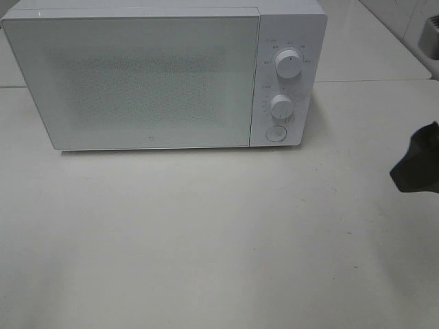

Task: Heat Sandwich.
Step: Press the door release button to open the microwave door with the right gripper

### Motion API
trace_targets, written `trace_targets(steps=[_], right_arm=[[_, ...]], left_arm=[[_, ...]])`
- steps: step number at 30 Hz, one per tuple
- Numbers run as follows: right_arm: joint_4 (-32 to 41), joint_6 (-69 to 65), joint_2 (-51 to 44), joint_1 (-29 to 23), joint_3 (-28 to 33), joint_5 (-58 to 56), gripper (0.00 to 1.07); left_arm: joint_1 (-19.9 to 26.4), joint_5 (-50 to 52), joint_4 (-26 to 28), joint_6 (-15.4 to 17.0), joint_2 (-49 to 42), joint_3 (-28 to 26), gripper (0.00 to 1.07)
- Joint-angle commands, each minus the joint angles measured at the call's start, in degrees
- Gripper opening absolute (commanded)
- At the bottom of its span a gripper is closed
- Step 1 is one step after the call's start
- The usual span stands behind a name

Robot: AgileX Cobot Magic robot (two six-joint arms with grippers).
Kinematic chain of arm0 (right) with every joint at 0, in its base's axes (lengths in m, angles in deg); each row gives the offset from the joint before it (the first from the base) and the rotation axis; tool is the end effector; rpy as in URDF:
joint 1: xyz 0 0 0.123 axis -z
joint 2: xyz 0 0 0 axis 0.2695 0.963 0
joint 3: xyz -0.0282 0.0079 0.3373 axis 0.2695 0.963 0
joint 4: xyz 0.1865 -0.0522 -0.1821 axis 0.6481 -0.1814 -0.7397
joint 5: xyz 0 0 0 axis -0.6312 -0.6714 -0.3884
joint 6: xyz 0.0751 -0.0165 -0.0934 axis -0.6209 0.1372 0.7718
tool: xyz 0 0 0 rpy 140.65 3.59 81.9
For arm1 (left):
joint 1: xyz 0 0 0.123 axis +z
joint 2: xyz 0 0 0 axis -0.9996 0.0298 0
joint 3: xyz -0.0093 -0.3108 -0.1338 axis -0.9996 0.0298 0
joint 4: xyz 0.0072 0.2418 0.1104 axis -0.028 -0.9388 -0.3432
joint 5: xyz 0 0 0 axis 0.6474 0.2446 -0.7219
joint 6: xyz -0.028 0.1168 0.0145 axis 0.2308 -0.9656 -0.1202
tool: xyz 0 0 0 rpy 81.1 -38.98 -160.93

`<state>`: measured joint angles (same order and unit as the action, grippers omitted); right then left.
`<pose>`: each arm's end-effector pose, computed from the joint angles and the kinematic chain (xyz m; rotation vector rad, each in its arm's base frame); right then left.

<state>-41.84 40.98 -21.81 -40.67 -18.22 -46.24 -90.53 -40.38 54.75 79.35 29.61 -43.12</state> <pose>0.1658 0.0658 0.3090 -0.4917 2.5172 0.0634 -0.0193 -0.0075 0.2703 0.1016 2.0298 -0.0824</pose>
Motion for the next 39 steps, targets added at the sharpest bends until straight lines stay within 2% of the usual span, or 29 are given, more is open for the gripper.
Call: trace_targets(steps=[1, 9, 16, 20, 21, 24, 26, 39], right_arm=[[-0.34, 0.97, -5.61, 0.17, -0.17, -4.07, 0.77], [-0.57, 1.15, -20.17, 0.40, 0.00, -10.26, 0.77], [-1.03, 0.34, -32.03, 0.40, 4.07, -14.84, 0.77], [-0.80, -0.23, -37.47, 3.09, 6.30, -17.42, 0.77], [-0.63, -0.17, -40.39, 5.56, 7.16, -18.22, 0.77], [-0.46, 0.29, -42.91, 7.85, 7.68, -18.74, 0.77], [-0.23, 0.74, -46.87, 11.12, 8.37, -18.68, 0.77], [1.43, 0.97, -58.21, 20.97, 12.78, -15.41, 0.77]], left_arm=[[0.17, 0.69, 0.06, 0.00, -1.26, 0.17, 0.98], [0.17, 0.69, 0.06, 0.00, -1.26, 0.17, 0.98], [0.17, 0.69, 0.06, 0.00, -1.26, 0.17, 0.98], [0.17, 0.69, 0.06, 0.00, -1.26, 0.17, 0.98], [0.17, 0.69, 0.06, 0.00, -1.26, 0.17, 0.98], [0.17, 0.69, 0.06, 0.00, -1.26, 0.17, 0.98], [0.17, 0.69, 0.06, 0.00, -1.26, 0.17, 0.98], [0.17, 0.69, 0.06, 0.00, -1.26, 0.17, 0.98]])
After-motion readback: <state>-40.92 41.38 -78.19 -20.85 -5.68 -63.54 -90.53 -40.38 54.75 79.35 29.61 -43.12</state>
